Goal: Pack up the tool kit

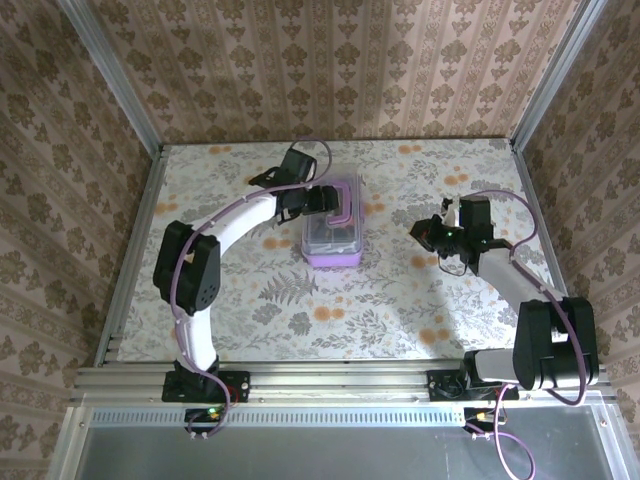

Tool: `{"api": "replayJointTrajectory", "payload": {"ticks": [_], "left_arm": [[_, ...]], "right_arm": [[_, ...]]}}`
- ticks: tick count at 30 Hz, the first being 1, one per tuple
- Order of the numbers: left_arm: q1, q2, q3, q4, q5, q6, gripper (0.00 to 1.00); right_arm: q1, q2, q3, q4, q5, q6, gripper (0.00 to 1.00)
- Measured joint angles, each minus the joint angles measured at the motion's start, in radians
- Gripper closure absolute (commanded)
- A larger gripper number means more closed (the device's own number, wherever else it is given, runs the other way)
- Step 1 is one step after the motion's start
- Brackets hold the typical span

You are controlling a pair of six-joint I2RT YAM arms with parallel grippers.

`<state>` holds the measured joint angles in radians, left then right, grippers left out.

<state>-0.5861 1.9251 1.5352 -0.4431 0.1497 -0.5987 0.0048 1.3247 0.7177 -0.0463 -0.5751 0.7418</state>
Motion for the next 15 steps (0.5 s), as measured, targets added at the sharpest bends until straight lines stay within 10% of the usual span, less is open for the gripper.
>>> {"api": "replayJointTrajectory", "payload": {"ticks": [8,15], "left_arm": [[-0.041,-0.002,0.009,-0.043,-0.021,-0.005,0.0],[-0.034,-0.027,0.01,-0.108,0.07,-0.006,0.0]], "right_arm": [[-0.01,-0.047,-0.006,-0.034,0.001,-0.01,0.97],[-0.021,-0.098,-0.008,-0.07,0.003,-0.018,0.96]]}}
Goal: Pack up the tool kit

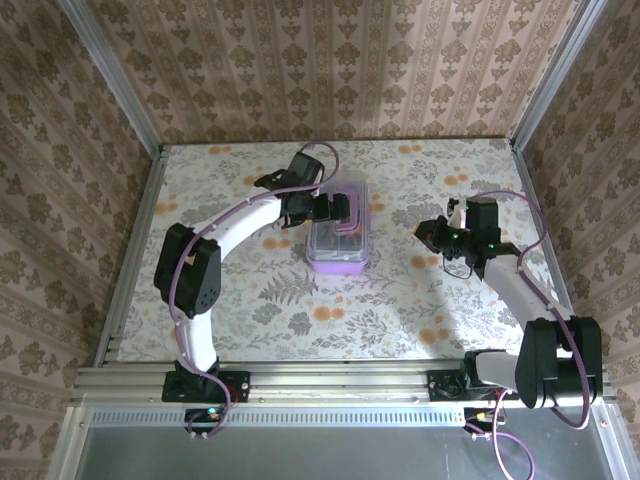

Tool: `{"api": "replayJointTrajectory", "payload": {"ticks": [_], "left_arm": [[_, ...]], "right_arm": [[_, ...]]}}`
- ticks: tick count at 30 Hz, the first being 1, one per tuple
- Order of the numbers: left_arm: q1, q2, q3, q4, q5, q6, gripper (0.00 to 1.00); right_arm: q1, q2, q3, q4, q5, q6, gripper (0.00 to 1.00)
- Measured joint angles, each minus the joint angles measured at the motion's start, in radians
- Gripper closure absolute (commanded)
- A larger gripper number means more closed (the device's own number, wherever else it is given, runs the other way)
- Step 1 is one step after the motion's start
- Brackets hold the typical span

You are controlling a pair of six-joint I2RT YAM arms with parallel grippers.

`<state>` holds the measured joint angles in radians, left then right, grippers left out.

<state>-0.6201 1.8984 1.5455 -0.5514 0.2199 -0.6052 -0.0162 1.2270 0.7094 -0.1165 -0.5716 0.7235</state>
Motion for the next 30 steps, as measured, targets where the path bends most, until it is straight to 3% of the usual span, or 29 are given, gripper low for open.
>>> {"api": "replayJointTrajectory", "payload": {"ticks": [4,7,11,14,15,16,23,27,30], "left_arm": [[0.016,-0.07,-0.003,-0.022,0.044,0.026,0.0],[0.026,-0.209,-0.043,-0.017,0.034,0.072,0.0],[0.026,-0.488,-0.161,0.018,-0.044,0.144,0.0],[0.024,-0.716,-0.297,0.044,-0.141,0.188,0.0],[0.024,-0.794,-0.352,0.051,-0.18,0.198,0.0],[0.024,-0.851,-0.398,0.056,-0.212,0.204,0.0],[0.023,-1.281,-0.824,0.119,-0.462,0.198,0.0],[0.023,-1.365,-0.876,0.1,-0.607,0.179,0.0],[0.023,-1.422,-0.9,0.145,-0.635,0.241,0.0]], "right_arm": [[-0.004,-0.038,0.0,-0.025,0.004,-0.015,0.88],[-0.004,-0.064,0.0,-0.052,0.005,-0.028,0.78],[-0.004,-0.113,0.0,-0.094,0.013,-0.048,0.37],[-0.004,-0.167,0.0,-0.115,0.032,-0.063,0.21],[-0.004,-0.187,0.002,-0.123,0.043,-0.068,0.06],[-0.004,-0.202,0.002,-0.128,0.053,-0.068,0.0],[0.013,-0.273,-0.013,-0.112,0.149,-0.034,0.0],[0.067,-0.339,-0.043,-0.1,0.287,-0.045,0.0],[0.091,-0.393,-0.044,-0.102,0.397,-0.089,0.0]]}}
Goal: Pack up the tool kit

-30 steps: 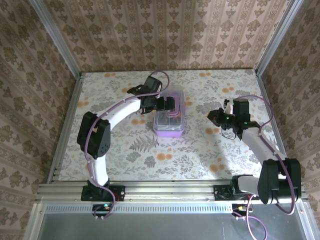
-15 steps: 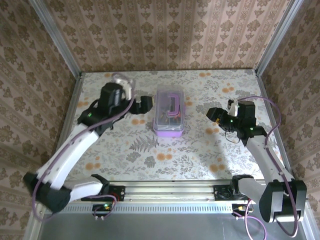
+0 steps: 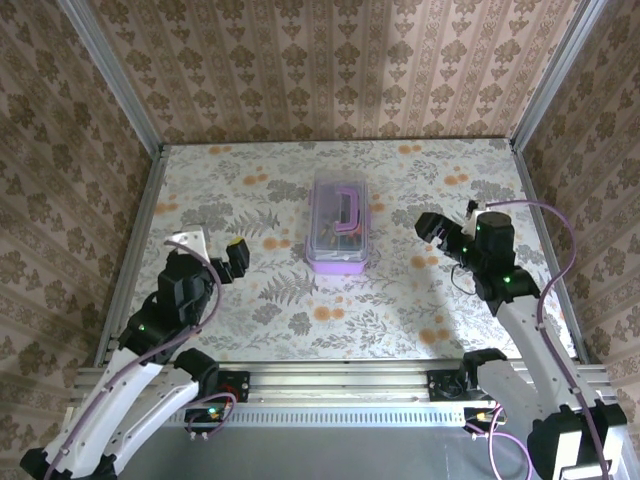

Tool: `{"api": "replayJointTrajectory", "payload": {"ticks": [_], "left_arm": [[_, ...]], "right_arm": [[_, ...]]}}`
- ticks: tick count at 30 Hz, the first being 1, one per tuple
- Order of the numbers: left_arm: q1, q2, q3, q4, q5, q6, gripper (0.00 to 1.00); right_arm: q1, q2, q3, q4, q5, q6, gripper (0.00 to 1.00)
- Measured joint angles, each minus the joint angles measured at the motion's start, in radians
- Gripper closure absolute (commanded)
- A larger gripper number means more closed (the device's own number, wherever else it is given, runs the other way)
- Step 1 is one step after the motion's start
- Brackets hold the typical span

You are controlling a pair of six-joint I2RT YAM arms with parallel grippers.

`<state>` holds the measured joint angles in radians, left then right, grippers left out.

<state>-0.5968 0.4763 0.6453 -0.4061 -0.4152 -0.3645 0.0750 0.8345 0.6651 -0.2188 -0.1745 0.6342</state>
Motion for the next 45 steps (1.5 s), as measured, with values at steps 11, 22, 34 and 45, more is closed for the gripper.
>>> {"api": "replayJointTrajectory", "payload": {"ticks": [11,22,34,45], "left_arm": [[-0.006,-0.168,-0.474,0.545,-0.03,0.467,0.0],[0.137,0.36,-0.595,1.061,-0.041,0.624,0.0],[0.303,0.84,-0.494,1.385,0.101,0.647,0.0],[0.513,1.108,-0.375,1.52,0.182,0.507,0.0]], "right_arm": [[0.027,-0.109,-0.261,0.378,0.11,-0.257,0.0],[0.04,0.109,-0.41,0.718,0.126,-0.588,0.0],[0.04,0.41,-0.412,0.934,0.142,-0.666,0.0],[-0.006,0.645,-0.389,1.162,0.196,-0.673,0.0]]}}
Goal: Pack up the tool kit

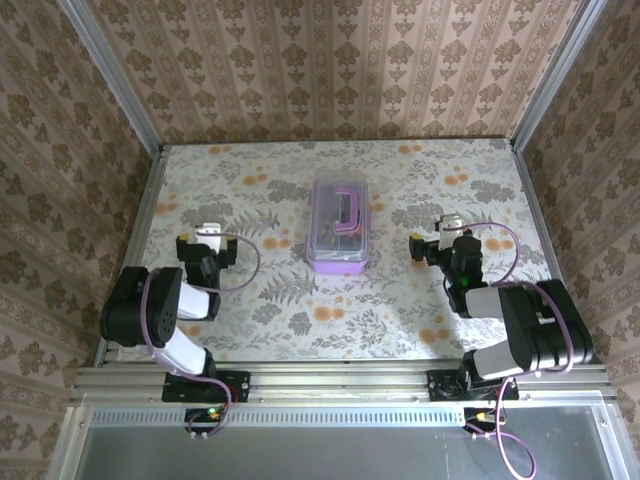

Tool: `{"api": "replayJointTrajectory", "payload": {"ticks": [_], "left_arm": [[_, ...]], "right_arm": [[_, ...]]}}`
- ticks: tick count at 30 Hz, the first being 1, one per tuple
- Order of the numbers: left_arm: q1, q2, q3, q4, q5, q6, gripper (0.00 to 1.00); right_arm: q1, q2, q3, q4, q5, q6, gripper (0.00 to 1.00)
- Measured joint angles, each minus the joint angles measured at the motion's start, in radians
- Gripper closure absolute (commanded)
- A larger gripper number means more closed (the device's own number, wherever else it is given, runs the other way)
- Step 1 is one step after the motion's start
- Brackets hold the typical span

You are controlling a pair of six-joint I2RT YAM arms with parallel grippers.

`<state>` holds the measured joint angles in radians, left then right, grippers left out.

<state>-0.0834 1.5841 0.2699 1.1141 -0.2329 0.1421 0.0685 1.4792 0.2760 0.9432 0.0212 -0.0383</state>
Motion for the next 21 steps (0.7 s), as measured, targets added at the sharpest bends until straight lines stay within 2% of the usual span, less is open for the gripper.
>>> {"api": "replayJointTrajectory", "payload": {"ticks": [4,9,21], "left_arm": [[0.046,-0.012,0.085,-0.072,0.014,-0.06,0.0],[0.046,-0.017,0.089,-0.108,0.027,-0.083,0.0],[0.046,-0.017,0.089,-0.143,0.029,-0.091,0.0]], "right_arm": [[-0.021,0.053,0.058,-0.059,0.014,0.023,0.0],[-0.069,0.053,0.127,-0.071,0.01,0.058,0.0],[-0.057,0.053,0.127,-0.097,0.016,0.065,0.0]]}}
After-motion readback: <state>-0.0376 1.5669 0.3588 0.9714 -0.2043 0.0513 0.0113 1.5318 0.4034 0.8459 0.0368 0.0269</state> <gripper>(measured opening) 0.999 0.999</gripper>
